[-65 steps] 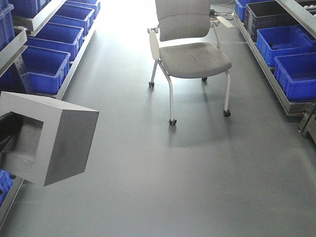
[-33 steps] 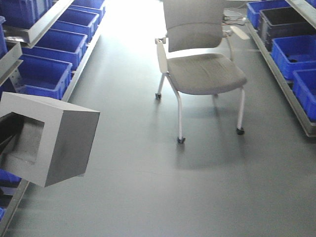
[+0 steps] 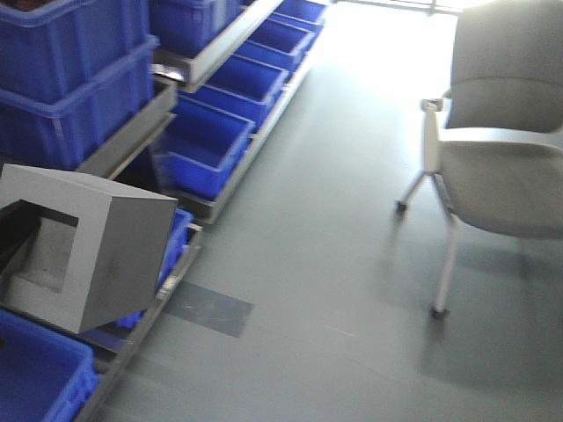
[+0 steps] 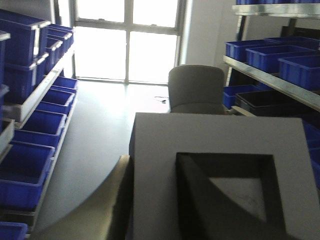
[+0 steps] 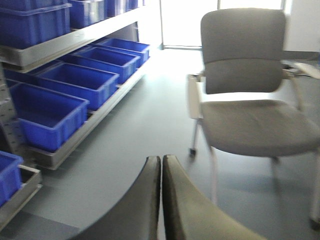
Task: Sort gray base to blue bin
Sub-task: 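Drive down the aisle between the blue bin shelves, then turn and approach the rack of empty blue bins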
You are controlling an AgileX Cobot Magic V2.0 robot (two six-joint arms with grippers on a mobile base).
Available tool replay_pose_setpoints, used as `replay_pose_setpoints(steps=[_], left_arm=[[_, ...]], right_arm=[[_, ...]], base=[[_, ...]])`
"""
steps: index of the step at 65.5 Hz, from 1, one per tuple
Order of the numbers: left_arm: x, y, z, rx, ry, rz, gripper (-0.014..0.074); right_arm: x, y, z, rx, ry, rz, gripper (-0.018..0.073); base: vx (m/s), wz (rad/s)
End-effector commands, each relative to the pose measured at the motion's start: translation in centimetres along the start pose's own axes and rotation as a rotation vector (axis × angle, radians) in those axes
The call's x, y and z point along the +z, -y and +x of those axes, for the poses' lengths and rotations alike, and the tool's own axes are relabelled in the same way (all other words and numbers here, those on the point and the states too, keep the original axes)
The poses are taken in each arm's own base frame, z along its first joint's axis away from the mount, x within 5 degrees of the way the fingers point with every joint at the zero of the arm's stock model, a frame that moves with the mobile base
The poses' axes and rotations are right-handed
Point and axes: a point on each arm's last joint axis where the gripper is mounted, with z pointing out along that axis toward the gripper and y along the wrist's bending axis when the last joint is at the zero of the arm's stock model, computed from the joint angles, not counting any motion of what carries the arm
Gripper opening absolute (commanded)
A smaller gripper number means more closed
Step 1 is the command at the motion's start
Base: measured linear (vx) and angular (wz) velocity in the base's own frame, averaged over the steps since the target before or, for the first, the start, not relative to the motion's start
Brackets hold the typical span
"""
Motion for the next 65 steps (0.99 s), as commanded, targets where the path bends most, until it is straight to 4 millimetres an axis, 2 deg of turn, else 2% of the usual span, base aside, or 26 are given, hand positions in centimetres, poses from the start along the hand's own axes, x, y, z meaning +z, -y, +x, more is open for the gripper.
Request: replay_pose_setpoints(steps=[1,65], left_arm=[[-0.28,0.32,-2.08,-0.018,0.144,0.021,-0.0006],[-0.28,0.32,-2.08,-0.018,0.144,0.021,-0.0006]], right_arm=[[-0.07,-0.01,-0.79,-0.012,0.08,0.0,-0.0005],[-0.07,-0.01,-0.79,-0.012,0.08,0.0,-0.0005]], base=[[0.31,0.68],[0.21,0.67]])
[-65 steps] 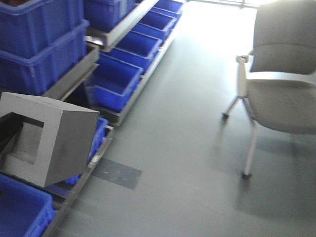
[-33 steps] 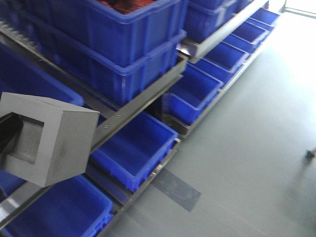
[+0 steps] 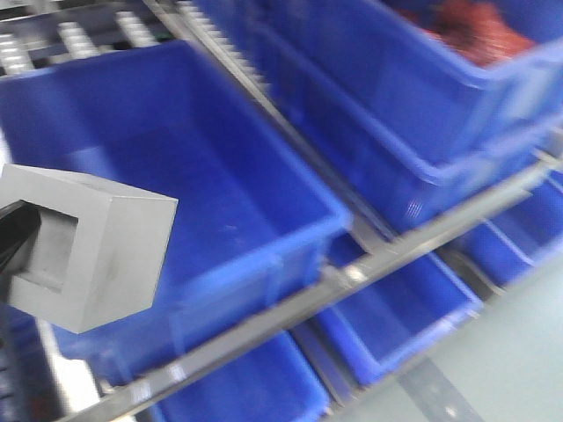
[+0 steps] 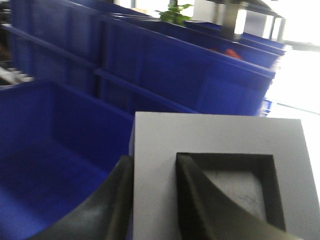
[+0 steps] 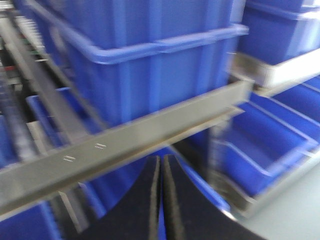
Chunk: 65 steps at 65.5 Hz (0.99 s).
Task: Sort gray base to blue bin
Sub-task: 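Turn and approach the rack of empty blue bins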
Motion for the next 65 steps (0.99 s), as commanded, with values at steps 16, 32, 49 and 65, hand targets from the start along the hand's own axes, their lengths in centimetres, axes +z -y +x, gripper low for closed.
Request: replay_pose_setpoints(steps=[16,32,49,65], left_arm=[[-0.28,0.32,-2.09,-0.018,0.145,0.021,-0.0006],[-0.28,0.32,-2.09,-0.018,0.145,0.021,-0.0006],[-0.28,0.32,-2.09,-0.018,0.145,0.021,-0.0006],[-0.28,0.32,-2.09,-0.018,0.145,0.021,-0.0006]], right_arm=[[-0.07,-0.01,-0.79,-0.012,0.08,0.0,-0.0005],[-0.07,-0.01,-0.79,-0.012,0.08,0.0,-0.0005],[-0.07,-0.01,-0.79,-0.012,0.08,0.0,-0.0005],[-0.07,-0.01,-0.79,-0.012,0.08,0.0,-0.0005]], base=[[0.17,0.68],[0.12,0.45],[0.06,0.25],[0.05,0.21]])
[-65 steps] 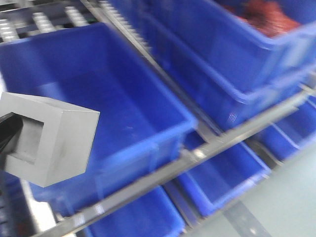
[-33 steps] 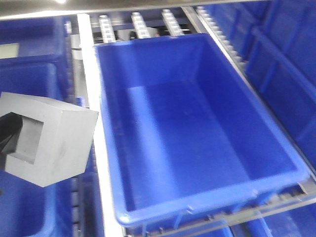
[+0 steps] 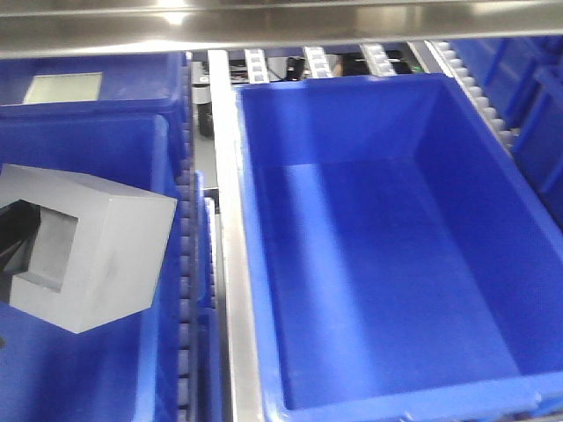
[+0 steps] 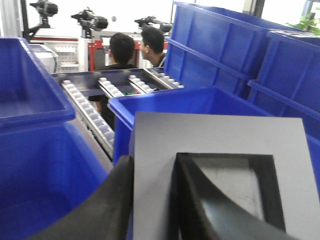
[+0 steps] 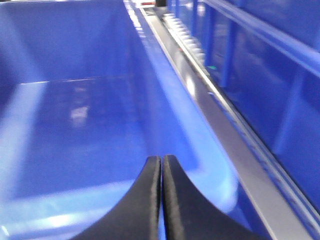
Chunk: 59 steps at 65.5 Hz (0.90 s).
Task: Sort gray base to blue bin
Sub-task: 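Turn and approach the rack of empty blue bins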
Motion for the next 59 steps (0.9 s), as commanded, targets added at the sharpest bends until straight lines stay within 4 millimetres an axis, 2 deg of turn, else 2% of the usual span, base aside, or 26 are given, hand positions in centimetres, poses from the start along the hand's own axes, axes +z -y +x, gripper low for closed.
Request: replay_pose_setpoints(steps=[1,37,59], left_arm=[[-0.28,0.32,-2.09,-0.018,0.145,0.021,-0.0006],[-0.28,0.32,-2.09,-0.018,0.145,0.021,-0.0006],[-0.28,0.32,-2.09,-0.018,0.145,0.021,-0.0006]], right_arm=[[-0.06,-0.01,-0.79,-0.012,0.079,0.0,-0.0005],[-0.06,-0.01,-0.79,-0.012,0.079,0.0,-0.0005],[-0.06,-0.01,-0.79,-0.012,0.079,0.0,-0.0005]], base=[[0.05,0.2],[0.03,0.18],[0.0,0.03]])
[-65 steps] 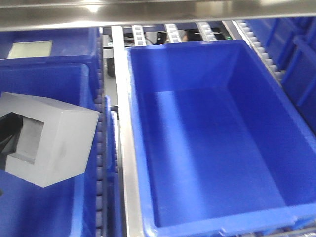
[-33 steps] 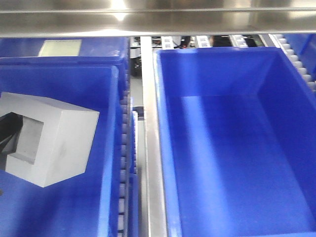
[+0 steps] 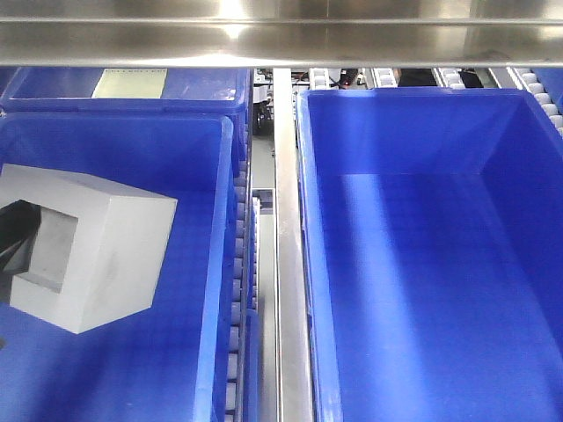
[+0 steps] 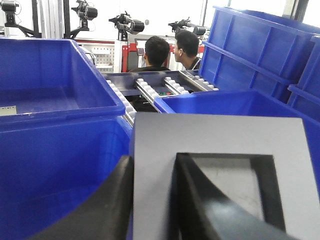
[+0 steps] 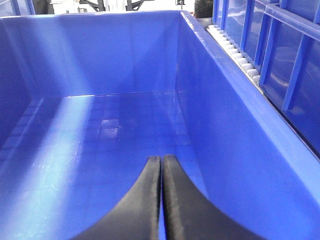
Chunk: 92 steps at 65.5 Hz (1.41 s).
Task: Sort gray base to blue bin
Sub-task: 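Turn and approach the rack of empty blue bins, then swing the left arm over the farther blue bin and lower the block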
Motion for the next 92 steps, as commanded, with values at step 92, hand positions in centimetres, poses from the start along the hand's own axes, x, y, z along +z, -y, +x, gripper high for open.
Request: replay_pose_setpoints(steps=[92], left_arm=[[16.3,17.2,-1.2,-0.089,0.028,0.564,-0.0006]], right_arm=[[0.0,0.0,-0.4,-0.013,0.047,0.001,-0.0005]], base=[[0.0,0.0]])
